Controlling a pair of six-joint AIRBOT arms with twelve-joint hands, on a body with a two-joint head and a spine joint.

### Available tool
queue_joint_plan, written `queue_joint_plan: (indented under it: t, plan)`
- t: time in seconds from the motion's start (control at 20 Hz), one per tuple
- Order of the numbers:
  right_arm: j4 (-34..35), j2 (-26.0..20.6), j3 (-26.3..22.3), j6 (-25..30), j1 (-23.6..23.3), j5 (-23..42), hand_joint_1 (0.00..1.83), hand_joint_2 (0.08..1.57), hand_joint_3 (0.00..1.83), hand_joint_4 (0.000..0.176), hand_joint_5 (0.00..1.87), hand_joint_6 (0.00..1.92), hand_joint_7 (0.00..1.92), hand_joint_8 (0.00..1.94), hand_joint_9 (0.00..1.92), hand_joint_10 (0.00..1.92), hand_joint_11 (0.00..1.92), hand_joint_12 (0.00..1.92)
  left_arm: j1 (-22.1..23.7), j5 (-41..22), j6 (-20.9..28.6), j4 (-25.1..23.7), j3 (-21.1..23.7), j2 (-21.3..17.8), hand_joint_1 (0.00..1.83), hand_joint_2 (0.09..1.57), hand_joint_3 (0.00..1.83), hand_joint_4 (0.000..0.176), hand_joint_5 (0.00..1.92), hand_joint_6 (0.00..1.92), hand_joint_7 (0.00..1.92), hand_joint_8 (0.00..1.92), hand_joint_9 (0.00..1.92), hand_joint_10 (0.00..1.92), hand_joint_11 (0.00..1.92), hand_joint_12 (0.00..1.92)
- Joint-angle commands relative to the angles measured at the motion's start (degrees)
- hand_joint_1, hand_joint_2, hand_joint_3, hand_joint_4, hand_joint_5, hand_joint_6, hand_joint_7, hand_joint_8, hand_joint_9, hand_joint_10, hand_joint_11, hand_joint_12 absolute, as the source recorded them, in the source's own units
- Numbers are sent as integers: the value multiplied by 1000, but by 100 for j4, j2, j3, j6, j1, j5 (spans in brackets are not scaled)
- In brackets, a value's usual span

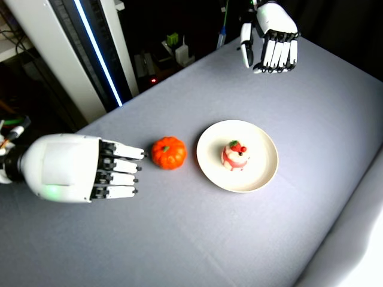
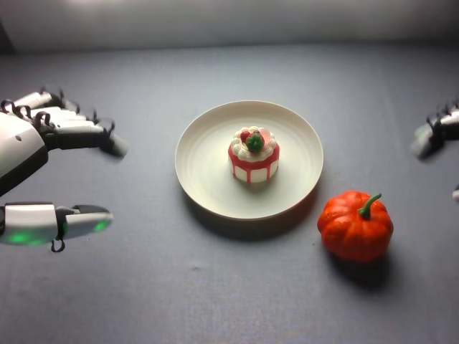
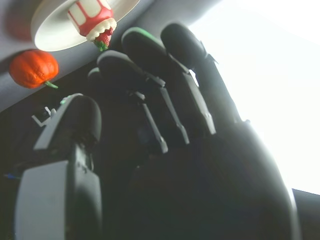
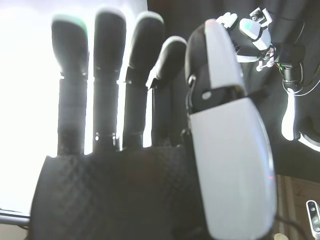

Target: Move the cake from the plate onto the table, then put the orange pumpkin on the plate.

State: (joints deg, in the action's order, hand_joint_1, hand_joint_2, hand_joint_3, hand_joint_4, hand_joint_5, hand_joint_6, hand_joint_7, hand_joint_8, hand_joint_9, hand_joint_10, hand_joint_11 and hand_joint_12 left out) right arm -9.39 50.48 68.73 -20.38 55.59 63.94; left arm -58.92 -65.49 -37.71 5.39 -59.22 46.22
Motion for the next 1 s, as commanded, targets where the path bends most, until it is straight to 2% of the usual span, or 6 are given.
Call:
queue_joint_plan:
  t: [0.0,0.3,0.55,0.75,0.85,0.95]
  plan:
    - [212,-12,32,56,-58,651,782,1290,2,0,511,2,466,3,483,20,99,1103,50,-692,20,101,-34,-4,636,1048,3,65,512,1,436,4,393,27,0,746]
    - [212,-12,31,63,-58,651,815,1277,0,0,525,5,486,4,506,11,131,1121,50,-684,27,102,-36,2,647,1032,0,67,506,0,433,0,403,3,0,750]
    - [205,0,19,64,-58,656,799,1264,1,0,565,3,480,2,501,1,154,1075,504,-371,27,0,-323,242,688,1018,0,116,378,2,399,6,401,11,0,841]
    - [204,-1,15,64,-56,673,771,1245,0,0,507,1,442,0,459,0,153,1075,1423,288,117,-472,-752,674,635,996,0,114,388,0,323,0,304,0,0,695]
    - [204,6,14,64,-35,673,710,1235,0,0,499,0,435,1,465,4,143,1030,1742,567,273,-695,-980,911,770,982,0,87,398,2,307,0,267,0,0,577]
    - [193,26,5,64,-26,676,748,1250,3,0,374,2,402,4,422,8,117,1000,2150,1047,536,-1097,-1270,1235,757,968,0,71,423,0,403,0,391,3,45,870]
